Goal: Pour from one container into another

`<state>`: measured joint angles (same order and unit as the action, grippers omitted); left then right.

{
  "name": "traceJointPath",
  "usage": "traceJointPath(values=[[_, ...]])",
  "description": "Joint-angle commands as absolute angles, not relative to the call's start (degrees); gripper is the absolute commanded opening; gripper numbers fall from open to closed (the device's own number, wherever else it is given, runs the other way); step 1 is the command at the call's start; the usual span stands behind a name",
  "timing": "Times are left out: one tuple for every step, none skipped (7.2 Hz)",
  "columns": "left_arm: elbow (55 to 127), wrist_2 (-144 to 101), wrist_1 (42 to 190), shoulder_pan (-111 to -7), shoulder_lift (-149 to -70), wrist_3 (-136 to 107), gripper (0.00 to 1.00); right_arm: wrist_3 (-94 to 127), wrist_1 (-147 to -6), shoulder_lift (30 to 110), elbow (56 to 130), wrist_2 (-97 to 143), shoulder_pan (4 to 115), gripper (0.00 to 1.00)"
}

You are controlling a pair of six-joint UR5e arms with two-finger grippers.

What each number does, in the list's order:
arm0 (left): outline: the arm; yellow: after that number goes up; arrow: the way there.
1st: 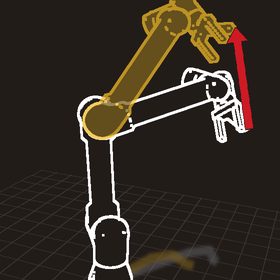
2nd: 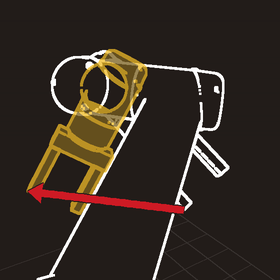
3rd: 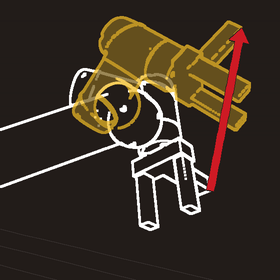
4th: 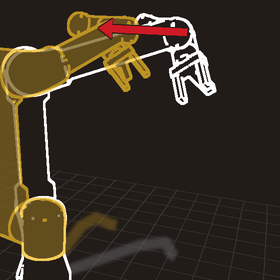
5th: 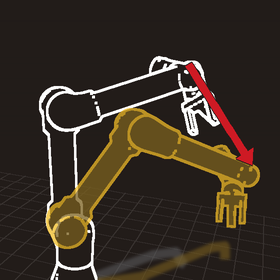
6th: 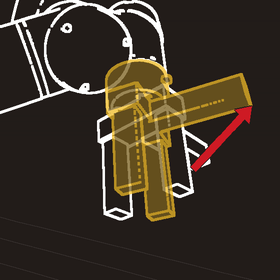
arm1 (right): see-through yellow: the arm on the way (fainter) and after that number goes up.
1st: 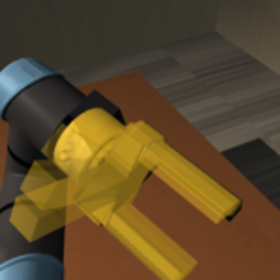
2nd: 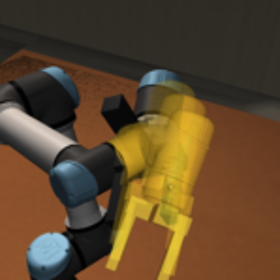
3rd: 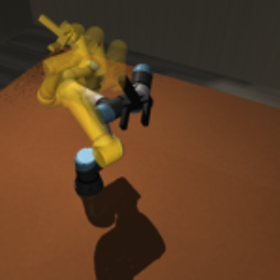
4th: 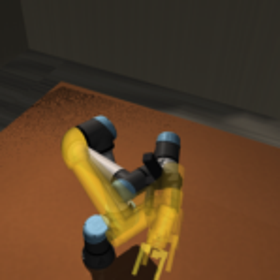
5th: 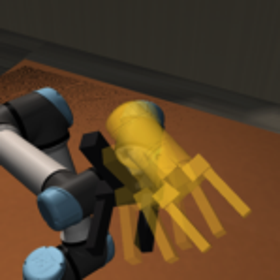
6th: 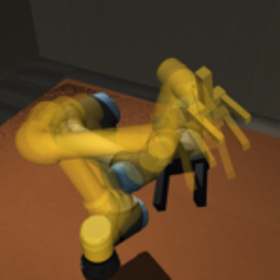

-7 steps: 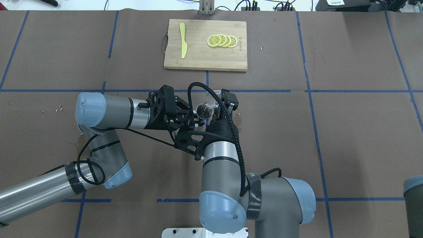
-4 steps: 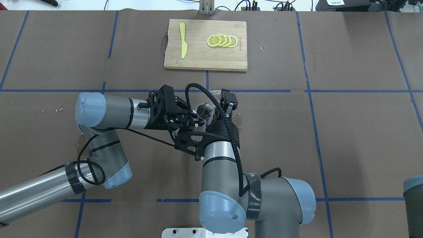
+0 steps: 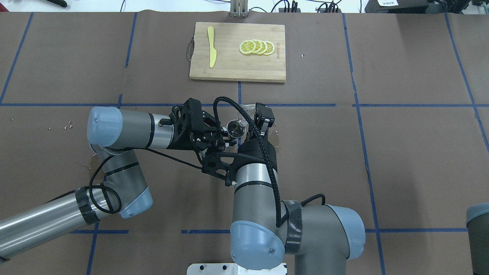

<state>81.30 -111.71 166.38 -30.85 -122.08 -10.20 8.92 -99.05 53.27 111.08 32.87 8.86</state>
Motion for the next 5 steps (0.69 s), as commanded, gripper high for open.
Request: traceJointPath(values=[[81.30, -111.71, 166.38, -30.85, -122.08, -10.20, 0.00, 8.26, -99.05, 53.35, 111.01, 32.78, 8.79, 0.00], [81.30, -111.71, 166.38, -30.76, -121.99, -10.20, 0.00, 7.30, -99.14, 53.44, 111.01, 32.35, 8.79, 0.00], [81.30, -111.71, 166.38, -30.85, -122.08, -10.20, 0.00, 6.60, -99.14, 53.44, 111.01, 31.82, 8.53, 0.00], [81.30, -111.71, 166.38, -30.85, -121.99, -10.20, 0.00, 6.33, -99.14, 53.61, 111.01, 31.73, 8.26, 0.00], [81.30, -111.71, 166.38, -30.85, -122.08, -10.20, 0.00, 4.85, -100.10, 53.35, 111.01, 31.29, 8.26, 0.00]])
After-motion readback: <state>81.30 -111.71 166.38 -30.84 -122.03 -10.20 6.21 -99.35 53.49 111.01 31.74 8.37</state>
